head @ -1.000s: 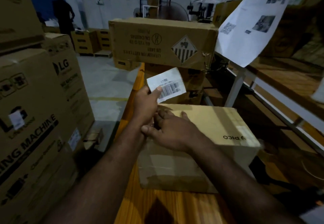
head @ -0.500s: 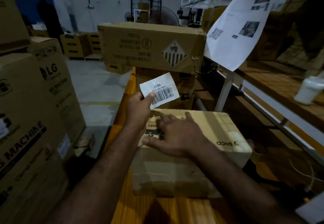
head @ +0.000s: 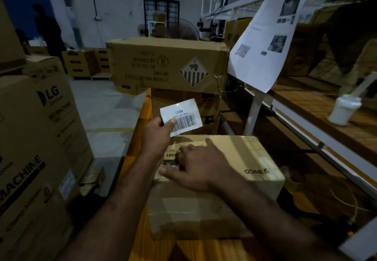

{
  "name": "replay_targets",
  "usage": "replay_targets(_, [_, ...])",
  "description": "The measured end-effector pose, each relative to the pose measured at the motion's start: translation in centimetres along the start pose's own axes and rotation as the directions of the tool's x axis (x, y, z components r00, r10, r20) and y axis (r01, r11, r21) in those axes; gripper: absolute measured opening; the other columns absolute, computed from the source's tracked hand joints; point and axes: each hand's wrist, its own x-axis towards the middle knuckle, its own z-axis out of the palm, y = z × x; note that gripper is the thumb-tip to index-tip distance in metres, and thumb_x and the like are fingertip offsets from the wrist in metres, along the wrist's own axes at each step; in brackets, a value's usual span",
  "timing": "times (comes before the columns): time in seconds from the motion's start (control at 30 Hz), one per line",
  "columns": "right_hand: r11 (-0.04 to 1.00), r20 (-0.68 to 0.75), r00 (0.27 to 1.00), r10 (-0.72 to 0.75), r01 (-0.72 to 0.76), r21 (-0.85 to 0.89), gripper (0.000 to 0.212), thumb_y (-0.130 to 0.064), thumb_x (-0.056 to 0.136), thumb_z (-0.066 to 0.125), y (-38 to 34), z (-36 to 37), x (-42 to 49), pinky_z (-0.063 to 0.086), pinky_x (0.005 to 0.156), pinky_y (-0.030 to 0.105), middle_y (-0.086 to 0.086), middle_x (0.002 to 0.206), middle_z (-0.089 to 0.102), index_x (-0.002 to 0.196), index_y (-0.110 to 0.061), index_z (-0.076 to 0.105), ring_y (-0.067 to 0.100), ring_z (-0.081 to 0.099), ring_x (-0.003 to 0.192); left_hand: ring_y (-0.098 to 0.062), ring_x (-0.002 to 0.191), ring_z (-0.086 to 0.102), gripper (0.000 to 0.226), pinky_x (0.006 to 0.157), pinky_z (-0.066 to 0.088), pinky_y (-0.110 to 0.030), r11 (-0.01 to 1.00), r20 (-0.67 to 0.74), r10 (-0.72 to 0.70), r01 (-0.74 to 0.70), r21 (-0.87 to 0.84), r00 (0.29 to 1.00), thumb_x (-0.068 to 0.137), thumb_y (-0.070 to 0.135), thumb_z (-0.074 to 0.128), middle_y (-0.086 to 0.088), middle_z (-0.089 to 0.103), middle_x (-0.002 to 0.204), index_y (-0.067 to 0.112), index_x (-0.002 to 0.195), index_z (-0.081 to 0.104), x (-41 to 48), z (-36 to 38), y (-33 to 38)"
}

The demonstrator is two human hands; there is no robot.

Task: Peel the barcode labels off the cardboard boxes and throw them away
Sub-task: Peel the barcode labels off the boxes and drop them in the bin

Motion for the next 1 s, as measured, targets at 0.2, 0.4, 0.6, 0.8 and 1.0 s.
replay_targets(0.2, [0.988, -0.069, 0.992, -0.108, 0.115, 0.107, 0.068, -0.069, 0.094, 0.023, -0.9, 0.8, -2.3, 0.021, 0.115, 0.057, -0.001, 0.145, 0.052, 0.134, -0.025, 0.058, 0.018, 0.047, 0.134, -0.019, 0.092, 0.072, 0.014, 0.082, 0.060, -0.044, 1.000, 0.022, -0.006, 0.007, -0.009, 1.000, 0.095, 0.021, 0.063, -0.001, 0.076, 0.100, 0.019, 0.106, 0.071, -0.2, -0.3, -0.4])
replay_targets(0.4, [0.957, -0.079, 0.976, 0.204, -0.182, 0.228, 0.053, -0.066, 0.094, 0.034, 4.4, -0.3, -6.3, 0.027, 0.115, 0.053, -0.010, 0.137, 0.058, 0.130, -0.035, 0.058, 0.007, 0.052, 0.125, -0.019, 0.091, 0.071, 0.018, 0.084, 0.059, -0.044, 0.999, 0.022, -0.025, 0.024, 0.022, 0.999, 0.097, 0.022, 0.060, -0.001, 0.074, 0.099, 0.017, 0.112, 0.069, -1.0, 0.0, 0.4])
replay_targets(0.6, [0.810, -0.220, 0.786, 0.577, -0.518, 0.273, 0.038, -0.064, 0.088, 0.050, 10.7, 0.1, -8.2, 0.036, 0.103, 0.044, -0.015, 0.108, 0.067, 0.106, -0.035, 0.067, 0.005, 0.058, 0.104, -0.020, 0.087, 0.073, 0.013, 0.080, 0.061, -0.043, 0.996, 0.046, -0.092, 0.092, 0.003, 0.995, 0.097, 0.019, 0.059, -0.003, 0.076, 0.095, 0.019, 0.105, 0.069, -1.6, -0.8, 1.6])
replay_targets(0.8, [0.662, -0.059, 0.748, 0.661, -0.545, 0.514, 0.069, -0.055, 0.092, 0.055, 11.1, 1.2, -8.2, 0.042, 0.101, 0.035, 0.005, 0.148, 0.047, 0.150, -0.023, 0.034, 0.024, 0.050, 0.128, -0.025, 0.085, 0.075, 0.010, 0.084, 0.059, -0.051, 0.984, 0.087, -0.175, 0.171, 0.052, 0.981, 0.097, 0.020, 0.060, -0.004, 0.078, 0.090, 0.018, 0.101, 0.069, -3.0, -1.0, 2.6])
replay_targets(1.0, [0.652, -0.193, 0.754, 0.628, -0.375, 0.659, 0.070, -0.048, 0.086, 0.068, 10.6, 0.3, -8.3, 0.043, 0.093, 0.033, 0.005, 0.148, 0.047, 0.146, -0.025, 0.043, 0.025, 0.051, 0.127, -0.021, 0.081, 0.075, 0.010, 0.075, 0.062, -0.047, 0.998, -0.026, 0.022, -0.020, 0.064, 0.999, 0.096, 0.023, 0.061, -0.002, 0.077, 0.091, 0.024, 0.099, 0.070, -4.1, -2.8, 4.8])
